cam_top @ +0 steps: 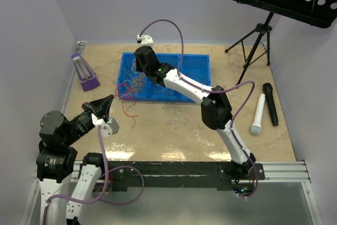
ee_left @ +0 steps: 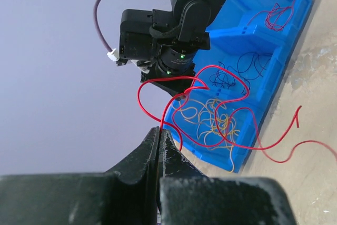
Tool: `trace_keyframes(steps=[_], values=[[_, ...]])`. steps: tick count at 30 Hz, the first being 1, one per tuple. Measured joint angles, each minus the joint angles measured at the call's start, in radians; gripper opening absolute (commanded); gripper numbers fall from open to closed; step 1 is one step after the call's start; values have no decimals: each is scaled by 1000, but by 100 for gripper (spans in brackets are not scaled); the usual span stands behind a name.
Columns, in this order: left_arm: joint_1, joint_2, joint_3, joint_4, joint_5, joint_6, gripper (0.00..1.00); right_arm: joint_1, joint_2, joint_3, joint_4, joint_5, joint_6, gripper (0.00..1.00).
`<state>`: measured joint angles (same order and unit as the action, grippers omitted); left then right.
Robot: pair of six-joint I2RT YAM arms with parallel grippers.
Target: Untangle the cables
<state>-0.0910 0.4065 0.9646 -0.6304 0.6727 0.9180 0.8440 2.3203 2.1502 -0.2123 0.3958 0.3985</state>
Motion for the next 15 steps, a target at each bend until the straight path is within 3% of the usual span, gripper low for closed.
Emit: trace_keyframes(steps=[14,15], values=[[0,-16,0,6,5,-11,0,-32,-53,-47,51,89,6,0],[0,-16,0,7,4,-12,0,-32,-60,-43,55,85,6,5]])
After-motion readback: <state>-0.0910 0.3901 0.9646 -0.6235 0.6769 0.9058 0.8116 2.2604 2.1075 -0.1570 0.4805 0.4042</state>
